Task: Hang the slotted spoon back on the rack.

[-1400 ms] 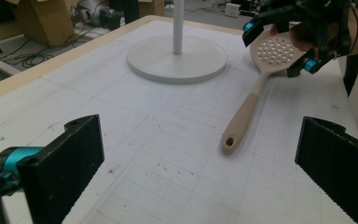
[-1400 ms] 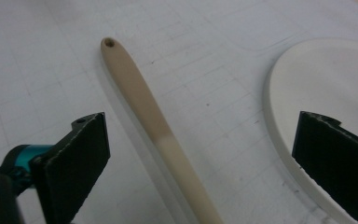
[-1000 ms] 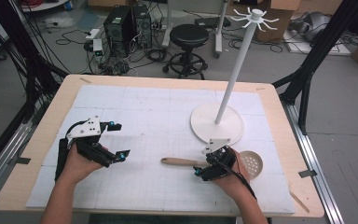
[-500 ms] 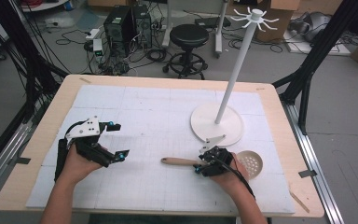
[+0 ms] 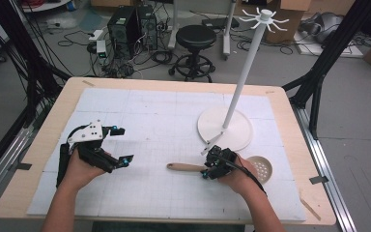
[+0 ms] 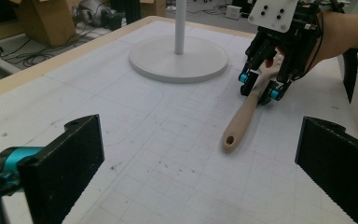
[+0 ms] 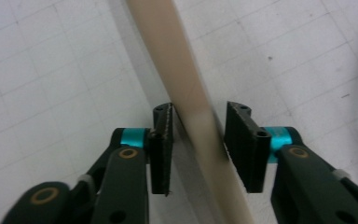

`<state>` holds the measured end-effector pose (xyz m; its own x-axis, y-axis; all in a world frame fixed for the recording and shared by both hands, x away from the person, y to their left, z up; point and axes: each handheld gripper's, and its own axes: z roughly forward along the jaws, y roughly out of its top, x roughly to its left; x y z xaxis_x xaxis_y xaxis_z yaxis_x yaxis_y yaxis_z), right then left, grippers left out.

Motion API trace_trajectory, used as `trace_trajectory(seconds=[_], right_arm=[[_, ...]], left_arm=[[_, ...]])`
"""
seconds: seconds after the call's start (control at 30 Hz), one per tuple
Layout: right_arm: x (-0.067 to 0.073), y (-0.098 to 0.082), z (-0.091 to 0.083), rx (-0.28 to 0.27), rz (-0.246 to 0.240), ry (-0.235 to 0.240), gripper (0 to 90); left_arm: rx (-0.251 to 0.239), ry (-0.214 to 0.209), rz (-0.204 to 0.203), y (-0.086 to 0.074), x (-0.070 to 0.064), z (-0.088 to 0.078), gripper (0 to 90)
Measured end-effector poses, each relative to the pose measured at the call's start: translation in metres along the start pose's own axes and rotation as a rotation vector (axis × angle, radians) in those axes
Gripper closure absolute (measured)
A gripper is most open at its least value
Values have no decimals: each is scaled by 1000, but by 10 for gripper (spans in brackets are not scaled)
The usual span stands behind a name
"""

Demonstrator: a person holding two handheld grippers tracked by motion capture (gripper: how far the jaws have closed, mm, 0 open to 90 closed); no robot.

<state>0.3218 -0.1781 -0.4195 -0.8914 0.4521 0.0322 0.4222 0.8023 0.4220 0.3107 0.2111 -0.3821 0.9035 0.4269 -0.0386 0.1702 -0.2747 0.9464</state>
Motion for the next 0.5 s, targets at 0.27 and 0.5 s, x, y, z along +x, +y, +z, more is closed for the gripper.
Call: trace_trajectory(seconds=[0.27, 0.5], right_arm=[[2, 2, 0, 12, -43, 1, 708], [1, -1, -1, -2, -23, 19, 752]], left_arm=[[-7, 4, -1, 0, 0, -2, 17], [-7, 3, -3, 0, 0, -2, 17]])
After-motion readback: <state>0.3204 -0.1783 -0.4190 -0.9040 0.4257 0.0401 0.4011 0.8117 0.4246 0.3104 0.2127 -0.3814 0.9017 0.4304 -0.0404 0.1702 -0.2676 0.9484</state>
